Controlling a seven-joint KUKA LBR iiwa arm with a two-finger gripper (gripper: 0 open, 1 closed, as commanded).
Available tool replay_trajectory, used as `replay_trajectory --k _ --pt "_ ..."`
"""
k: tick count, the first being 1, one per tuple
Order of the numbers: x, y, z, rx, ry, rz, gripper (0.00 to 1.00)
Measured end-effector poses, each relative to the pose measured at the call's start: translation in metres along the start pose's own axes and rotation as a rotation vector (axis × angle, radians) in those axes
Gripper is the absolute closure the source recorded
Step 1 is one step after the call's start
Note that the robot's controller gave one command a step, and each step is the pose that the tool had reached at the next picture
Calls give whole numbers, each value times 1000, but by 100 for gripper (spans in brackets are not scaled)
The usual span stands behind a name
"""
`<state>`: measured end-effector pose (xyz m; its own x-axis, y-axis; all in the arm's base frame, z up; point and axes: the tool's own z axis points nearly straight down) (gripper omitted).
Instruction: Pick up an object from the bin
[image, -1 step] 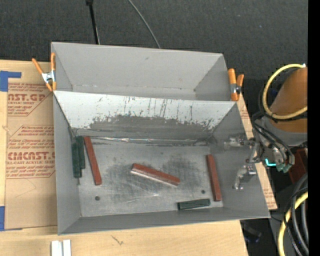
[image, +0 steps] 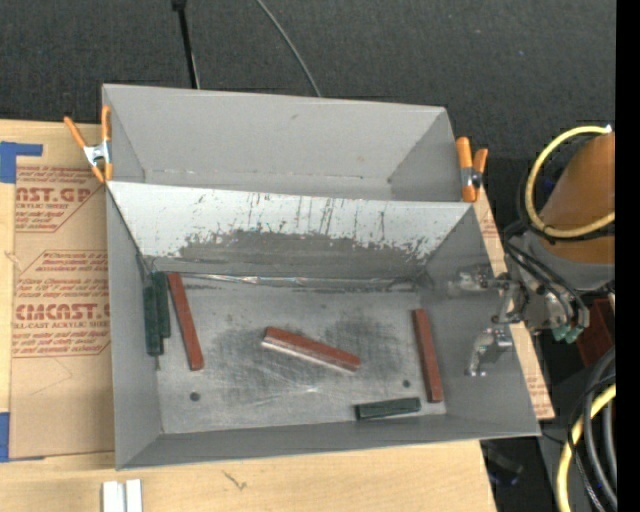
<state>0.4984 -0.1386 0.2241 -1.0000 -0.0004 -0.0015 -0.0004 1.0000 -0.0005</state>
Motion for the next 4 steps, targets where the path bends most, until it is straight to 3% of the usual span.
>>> replay_trajectory --k 1,2,3,4 --pt "3 10 55 1 -4 -78 0" --pt "7 30 97 -1 1 -378 0" --pt "16 54 152 0 4 -455 100" --pt "10 57 151 2 -20 -455 0"
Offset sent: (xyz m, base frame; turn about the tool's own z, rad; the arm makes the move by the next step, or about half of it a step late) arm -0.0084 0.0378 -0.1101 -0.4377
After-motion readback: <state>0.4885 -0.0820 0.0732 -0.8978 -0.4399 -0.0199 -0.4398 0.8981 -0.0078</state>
